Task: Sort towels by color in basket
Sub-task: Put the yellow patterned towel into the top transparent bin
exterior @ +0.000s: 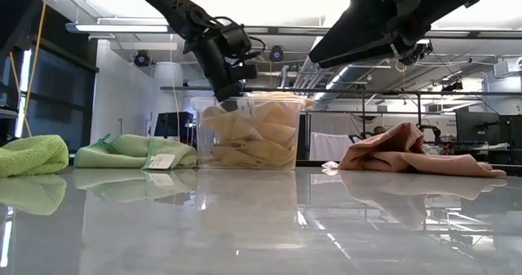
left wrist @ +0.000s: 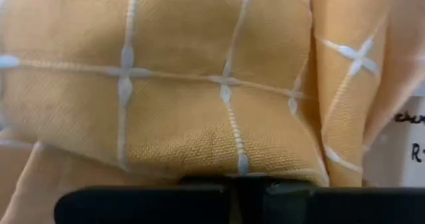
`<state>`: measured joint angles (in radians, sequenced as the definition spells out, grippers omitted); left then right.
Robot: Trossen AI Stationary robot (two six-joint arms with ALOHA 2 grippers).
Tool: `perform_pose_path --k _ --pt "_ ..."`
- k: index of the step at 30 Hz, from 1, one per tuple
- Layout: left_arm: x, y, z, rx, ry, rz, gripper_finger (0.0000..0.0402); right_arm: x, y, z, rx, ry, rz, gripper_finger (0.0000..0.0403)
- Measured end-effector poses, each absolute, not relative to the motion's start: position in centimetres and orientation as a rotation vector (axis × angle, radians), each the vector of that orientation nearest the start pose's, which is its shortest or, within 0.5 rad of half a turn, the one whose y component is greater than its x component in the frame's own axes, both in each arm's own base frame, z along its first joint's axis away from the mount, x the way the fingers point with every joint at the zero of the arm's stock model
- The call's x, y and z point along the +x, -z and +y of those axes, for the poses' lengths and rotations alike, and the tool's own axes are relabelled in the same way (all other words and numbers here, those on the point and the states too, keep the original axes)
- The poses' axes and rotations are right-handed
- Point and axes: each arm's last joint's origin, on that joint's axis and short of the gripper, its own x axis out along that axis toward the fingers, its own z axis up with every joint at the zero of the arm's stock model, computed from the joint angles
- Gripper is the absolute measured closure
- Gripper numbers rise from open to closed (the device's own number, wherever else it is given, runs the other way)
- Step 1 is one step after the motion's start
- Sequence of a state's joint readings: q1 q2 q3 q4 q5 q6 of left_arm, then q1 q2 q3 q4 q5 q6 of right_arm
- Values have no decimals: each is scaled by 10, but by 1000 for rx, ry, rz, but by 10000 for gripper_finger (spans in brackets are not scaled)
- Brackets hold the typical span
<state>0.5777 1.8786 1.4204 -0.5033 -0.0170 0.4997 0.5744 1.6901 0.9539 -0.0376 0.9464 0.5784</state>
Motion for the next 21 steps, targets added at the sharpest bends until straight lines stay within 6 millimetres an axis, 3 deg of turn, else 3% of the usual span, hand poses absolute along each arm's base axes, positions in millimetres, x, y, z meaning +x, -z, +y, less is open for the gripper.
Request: perform_pose_path --k 3,8,11,13,16,21 --pt "336 -232 211 163 -308 1056 393 293 -186 161 19 494 437 263" --pt "336 -278 184 192 -310 1034 376 296 -187 153 10 551 419 263" --pt "330 -304 169 226 -389 1031 374 302 -190 137 13 608 412 263" --pt "323 -320 159 258 -429 1011 375 307 -200 118 23 615 436 263" --pt "310 -328 148 272 -426 968 381 313 -231 79 57 605 481 263" --pt "289 -307 142 246 -453 891 393 302 -278 -2 158 708 563 263"
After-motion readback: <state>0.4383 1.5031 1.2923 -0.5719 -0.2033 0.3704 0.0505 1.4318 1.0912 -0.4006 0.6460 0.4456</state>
